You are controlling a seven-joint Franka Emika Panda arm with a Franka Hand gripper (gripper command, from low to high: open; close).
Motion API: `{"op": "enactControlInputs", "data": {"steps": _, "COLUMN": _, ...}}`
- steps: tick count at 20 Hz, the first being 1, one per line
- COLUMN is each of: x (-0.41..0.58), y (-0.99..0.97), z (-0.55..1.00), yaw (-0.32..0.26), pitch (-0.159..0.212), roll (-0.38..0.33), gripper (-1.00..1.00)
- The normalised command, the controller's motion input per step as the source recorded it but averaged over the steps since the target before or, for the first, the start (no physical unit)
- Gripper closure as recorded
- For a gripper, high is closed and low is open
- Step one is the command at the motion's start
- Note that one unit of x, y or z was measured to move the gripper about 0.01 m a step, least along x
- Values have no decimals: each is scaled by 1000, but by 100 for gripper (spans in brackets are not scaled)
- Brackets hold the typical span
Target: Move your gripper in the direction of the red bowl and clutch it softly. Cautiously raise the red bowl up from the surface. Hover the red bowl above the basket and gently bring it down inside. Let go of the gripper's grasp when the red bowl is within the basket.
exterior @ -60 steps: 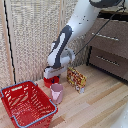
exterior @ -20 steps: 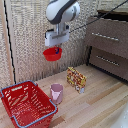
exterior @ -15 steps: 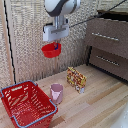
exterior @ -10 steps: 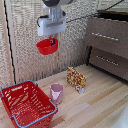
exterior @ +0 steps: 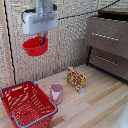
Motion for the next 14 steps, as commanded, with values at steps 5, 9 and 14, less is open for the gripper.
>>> {"op": "enactControlInputs", "data": {"steps": 5, "x": -183, "y": 516, "z": -870, "yaw": 0, "pitch": -3, "roll": -27, "gripper": 100}}
{"op": "enactControlInputs", "data": {"steps": 9, "x": -54, "y": 123, "z": -977, "yaw": 0, "pitch": -2, "roll": -21, "gripper": 100}}
{"op": "enactControlInputs", "data": {"steps": 14, "x": 39, "y": 0, "z": -769, "yaw": 0, "pitch": -21, "roll": -48, "gripper": 100}}
